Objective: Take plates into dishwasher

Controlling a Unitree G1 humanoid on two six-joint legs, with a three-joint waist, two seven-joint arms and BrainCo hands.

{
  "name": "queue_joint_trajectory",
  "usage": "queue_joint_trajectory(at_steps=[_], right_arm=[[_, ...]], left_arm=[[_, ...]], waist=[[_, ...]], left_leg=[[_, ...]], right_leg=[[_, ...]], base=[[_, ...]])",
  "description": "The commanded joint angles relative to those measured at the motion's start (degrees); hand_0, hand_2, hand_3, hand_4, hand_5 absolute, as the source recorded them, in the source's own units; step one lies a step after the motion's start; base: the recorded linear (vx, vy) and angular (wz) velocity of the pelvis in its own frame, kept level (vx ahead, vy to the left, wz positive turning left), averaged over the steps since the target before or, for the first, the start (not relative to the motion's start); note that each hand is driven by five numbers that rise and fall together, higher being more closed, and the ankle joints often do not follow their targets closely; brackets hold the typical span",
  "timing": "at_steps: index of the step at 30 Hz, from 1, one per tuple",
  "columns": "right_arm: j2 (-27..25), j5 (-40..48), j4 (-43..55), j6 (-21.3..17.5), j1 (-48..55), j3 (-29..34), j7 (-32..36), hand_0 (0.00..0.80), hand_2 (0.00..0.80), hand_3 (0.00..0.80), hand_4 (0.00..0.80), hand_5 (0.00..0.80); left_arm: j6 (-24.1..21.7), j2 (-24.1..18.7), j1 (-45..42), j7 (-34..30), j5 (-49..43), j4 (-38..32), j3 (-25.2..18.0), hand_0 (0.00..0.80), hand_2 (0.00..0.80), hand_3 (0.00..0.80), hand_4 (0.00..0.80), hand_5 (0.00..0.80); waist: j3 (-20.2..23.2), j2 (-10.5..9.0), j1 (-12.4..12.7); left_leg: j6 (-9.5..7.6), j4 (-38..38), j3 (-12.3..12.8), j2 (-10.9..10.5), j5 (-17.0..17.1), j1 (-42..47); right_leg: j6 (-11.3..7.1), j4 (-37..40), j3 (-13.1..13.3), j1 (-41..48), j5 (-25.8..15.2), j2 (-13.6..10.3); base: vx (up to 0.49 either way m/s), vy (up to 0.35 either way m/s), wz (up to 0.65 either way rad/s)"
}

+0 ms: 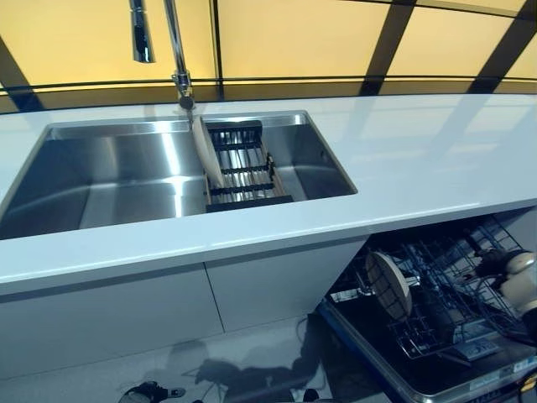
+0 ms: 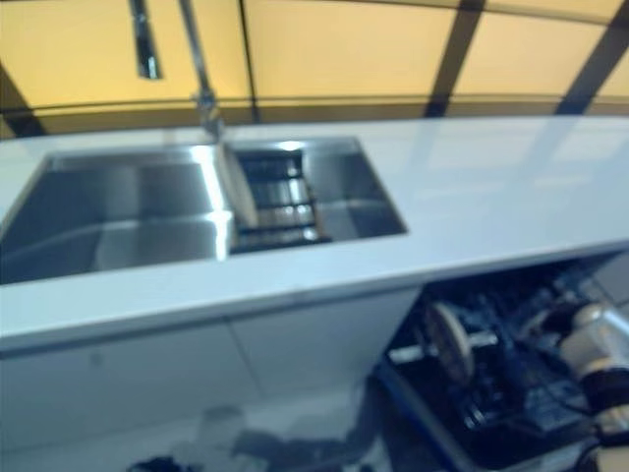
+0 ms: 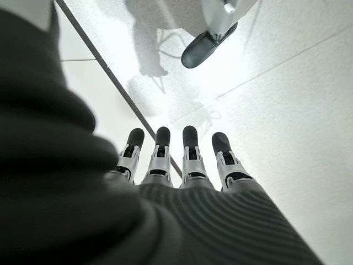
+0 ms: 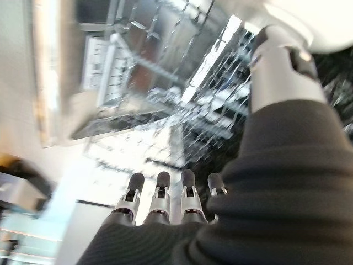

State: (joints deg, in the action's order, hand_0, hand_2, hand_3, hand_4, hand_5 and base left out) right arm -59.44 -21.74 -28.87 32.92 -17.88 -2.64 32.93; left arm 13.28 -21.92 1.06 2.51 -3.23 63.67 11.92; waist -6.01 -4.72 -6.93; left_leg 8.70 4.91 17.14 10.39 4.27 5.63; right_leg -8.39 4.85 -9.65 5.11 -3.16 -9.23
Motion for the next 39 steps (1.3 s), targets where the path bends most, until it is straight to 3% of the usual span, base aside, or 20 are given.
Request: queue_joint_trajectory(at_steps=[1,6,13,17,20,24,25,31,36,37,39], right_arm=[[-8.1,3.4,0.7,-0.4,-1.0,1.4,2.3,0.0,0.0,0.0,0.0,0.0],[-14.4,6.8,-3.0,-1.0,-0.4,6.0,1.8,0.0,0.0,0.0,0.0,0.0],[-20.0,18.1,-8.0,0.2,-4.7,8.5,-7.3,0.0,0.0,0.0,0.0,0.0],[-21.6,26.1,-8.2,-0.8,-9.6,7.9,-16.8,0.0,0.0,0.0,0.0,0.0],[-23.0,31.7,-7.2,-0.9,-16.5,4.8,-23.2,0.0,0.0,0.0,0.0,0.0],[-23.9,35.9,-6.3,-4.5,-23.0,1.3,-29.0,0.0,0.0,0.0,0.0,0.0],[-24.1,35.2,-5.6,-6.9,-25.7,-0.5,-30.6,0.0,0.0,0.0,0.0,0.0],[-24.2,35.7,-4.1,-11.2,-34.7,-7.9,-34.1,0.0,0.0,0.0,0.0,0.0],[-24.2,31.0,-3.1,-15.0,-43.3,-15.8,-35.6,0.0,0.0,0.0,0.0,0.0],[-24.1,27.3,-1.3,-17.2,-47.1,-19.2,-37.2,0.0,0.0,0.0,0.0,0.0],[-23.6,26.8,1.3,-17.1,-50.7,-22.4,-37.6,0.0,0.0,0.0,0.0,0.0]], left_arm=[[-0.3,-2.5,3.3,1.7,-0.7,3.1,-2.1,0.0,0.0,0.0,0.0,0.0],[-1.3,-2.7,2.9,2.7,1.2,3.9,-2.1,0.0,0.0,0.0,0.0,0.0],[-2.9,-2.9,1.8,3.1,2.4,5.5,-1.4,0.0,0.0,0.0,0.0,0.0],[-3.6,-2.9,1.0,3.4,3.3,6.0,-0.8,0.0,0.0,0.0,0.0,0.0],[-4.5,-2.9,-0.1,3.9,4.1,6.2,-0.7,0.0,0.0,0.0,0.0,0.0],[-4.8,-3.0,-1.0,4.0,4.8,5.8,-0.3,0.0,0.0,0.0,0.0,0.0],[-5.1,-3.0,-1.2,4.0,5.0,5.8,0.0,0.0,0.0,0.0,0.0,0.0],[-5.2,-3.0,-1.8,3.8,5.2,5.3,0.6,0.0,0.0,0.0,0.0,0.0],[-5.1,-2.9,-2.3,3.7,5.7,5.0,0.9,0.0,0.0,0.0,0.0,0.0],[-4.6,-3.1,-2.4,4.0,6.2,4.7,1.4,0.0,0.0,0.0,0.0,0.0],[-4.2,-3.0,-2.8,4.3,6.5,4.2,1.5,0.0,0.0,0.0,0.0,0.0]], waist=[[0.5,-2.23,0.3],[1.1,-3.0,-0.1],[1.7,-3.39,1.1],[1.9,-3.43,2.2],[1.9,-3.38,3.1],[2.2,-3.17,4.0],[2.4,-3.05,4.5],[2.5,-3.14,6.3],[2.8,-3.12,7.2],[2.7,-3.43,8.1],[2.7,-3.34,8.6]], left_leg=[[-3.32,0.1,0.3,1.2,-4.6,3.7],[-3.35,0.1,0.6,1.2,-4.7,3.6],[-3.17,0.1,-0.3,0.9,-4.6,3.4],[-3.0,0.1,-0.9,0.7,-4.6,3.2],[-2.92,0.1,-1.6,0.5,-4.6,3.1],[-2.88,0.1,-2.2,0.2,-4.6,3.1],[-2.85,0.1,-2.6,0.1,-4.6,2.9],[-2.87,0.1,-3.8,-0.1,-4.6,2.7],[-2.82,0.1,-4.6,-0.2,-4.4,2.3],[-2.75,0.1,-5.1,-0.2,-4.3,2.1],[-2.73,0.1,-5.7,-0.2,-4.2,1.7]], right_leg=[[-2.5,-0.8,1.4,-2.6,-2.3,-0.3],[-2.28,-0.6,1.8,-2.5,-2.2,0.2],[-1.92,-0.1,0.9,-1.7,-2.0,0.4],[-1.86,0.1,0.3,-1.3,-1.8,0.2],[-1.73,0.1,-0.2,-1.0,-1.5,0.1],[-1.63,0.1,-0.9,-0.6,-1.1,-0.1],[-1.61,0.1,-1.4,-0.5,-0.9,-0.3],[-1.56,0.1,-3.3,0.4,-0.5,-0.6],[-1.69,0.1,-4.4,0.6,-0.4,-0.7],[-1.71,0.1,-5.1,0.9,-0.2,-0.7],[-1.75,0.1,-5.7,1.0,-0.2,-0.8]], base=[[-0.001,0.001,-0.09],[0.005,0.005,-0.14],[0.0,0.0,0.0],[0.0,0.0,0.0],[0.011,0.045,0.01],[0.01,0.047,0.04],[-0.002,0.043,0.12],[0.007,0.023,0.14],[0.008,0.008,0.13],[0.019,0.005,0.15],[0.025,-0.002,0.1]])
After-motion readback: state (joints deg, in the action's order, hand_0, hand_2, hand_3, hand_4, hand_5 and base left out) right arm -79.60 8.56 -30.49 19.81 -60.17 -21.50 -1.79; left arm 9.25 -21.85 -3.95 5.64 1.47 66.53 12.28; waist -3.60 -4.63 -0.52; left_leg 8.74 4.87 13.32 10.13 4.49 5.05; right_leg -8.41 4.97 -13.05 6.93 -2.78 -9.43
